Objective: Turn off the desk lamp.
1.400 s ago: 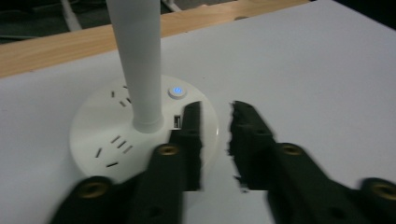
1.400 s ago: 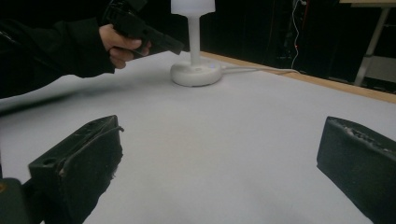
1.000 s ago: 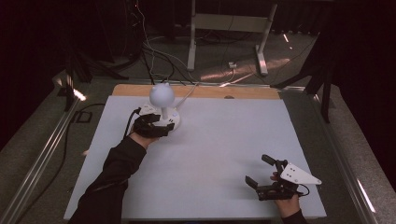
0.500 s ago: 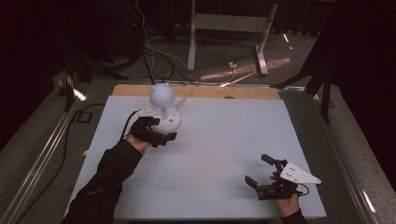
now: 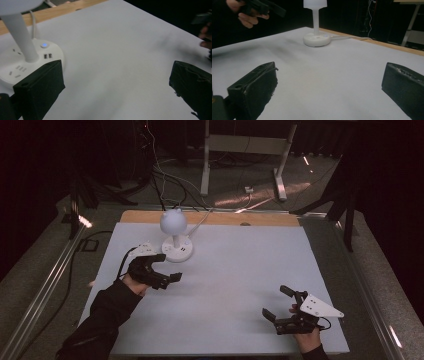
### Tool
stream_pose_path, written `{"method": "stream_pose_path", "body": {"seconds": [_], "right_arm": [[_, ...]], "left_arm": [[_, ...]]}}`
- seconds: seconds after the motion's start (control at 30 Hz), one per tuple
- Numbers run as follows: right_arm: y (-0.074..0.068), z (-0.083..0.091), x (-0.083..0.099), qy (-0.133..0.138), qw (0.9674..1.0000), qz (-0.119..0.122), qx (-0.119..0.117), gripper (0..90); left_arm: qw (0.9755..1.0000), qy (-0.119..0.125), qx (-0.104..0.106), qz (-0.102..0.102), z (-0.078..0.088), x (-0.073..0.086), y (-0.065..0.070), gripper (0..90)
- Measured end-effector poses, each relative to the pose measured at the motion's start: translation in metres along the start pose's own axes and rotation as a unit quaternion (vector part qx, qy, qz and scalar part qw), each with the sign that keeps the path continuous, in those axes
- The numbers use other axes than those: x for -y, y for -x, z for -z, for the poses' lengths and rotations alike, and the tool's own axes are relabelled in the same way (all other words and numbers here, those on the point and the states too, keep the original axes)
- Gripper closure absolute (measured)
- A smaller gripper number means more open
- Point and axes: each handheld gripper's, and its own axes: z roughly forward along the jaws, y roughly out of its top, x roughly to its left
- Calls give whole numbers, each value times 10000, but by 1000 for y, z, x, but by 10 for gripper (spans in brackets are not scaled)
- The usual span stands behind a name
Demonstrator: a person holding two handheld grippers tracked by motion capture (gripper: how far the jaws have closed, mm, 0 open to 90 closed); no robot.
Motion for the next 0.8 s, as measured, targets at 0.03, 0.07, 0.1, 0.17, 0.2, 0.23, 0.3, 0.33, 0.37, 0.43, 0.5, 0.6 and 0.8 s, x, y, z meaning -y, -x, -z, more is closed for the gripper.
{"method": "stream_pose_path", "body": {"seconds": [0.03, 0.07, 0.1, 0.17, 0.2, 0.23, 0.3, 0.33, 0.37, 0.43, 0.5, 0.6, 0.8], "right_arm": [[0, 0, 0, -1, 10000, -1, -1, 0], [0, 0, 0, 1, 10000, -4, -2, 0], [0, 0, 0, 0, 10000, -2, -2, 0], [0, 0, 0, 7, 10000, 1, 2, 0], [0, 0, 0, 10, 10000, 3, -1, 0], [0, 0, 0, 4, 10000, 12, 1, 0], [-1, 0, 0, 7, 10000, 14, -10, 0], [-1, 0, 0, 7, 10000, 11, -9, 0], [-1, 0, 0, 4, 10000, 13, -9, 0], [-1, 0, 0, 11, 10000, 8, -10, 0], [-1, 0, 0, 6, 10000, 13, -5, 0], [-1, 0, 0, -6, 10000, 19, -6, 0], [-1, -1, 0, -26, 10000, 1, -3, 0]], "left_arm": [[10000, 11, -3, -25, 2, 2, 2, 4], [10000, 8, 38, -39, 4, 5, 4, 4], [10000, 24, 44, -60, 6, 7, 6, 4], [9999, 50, 51, -98, 10, 12, 10, 4], [9999, 59, 36, -125, 12, 15, 12, 4], [9998, 92, 18, -151, 14, 17, 13, 4], [9997, 108, 32, -203, 18, 22, 17, 4], [9997, 105, -5, -237, 20, 24, 19, 4], [9996, 112, 6, -253, 21, 27, 20, 4], [9996, 101, 13, -271, 23, 33, 23, 4], [9995, 93, 8, -292, 25, 40, 24, 4], [9996, 116, 13, -265, 26, 51, 26, 4], [9994, 136, -108, -307, 30, 71, 30, 4]]}}
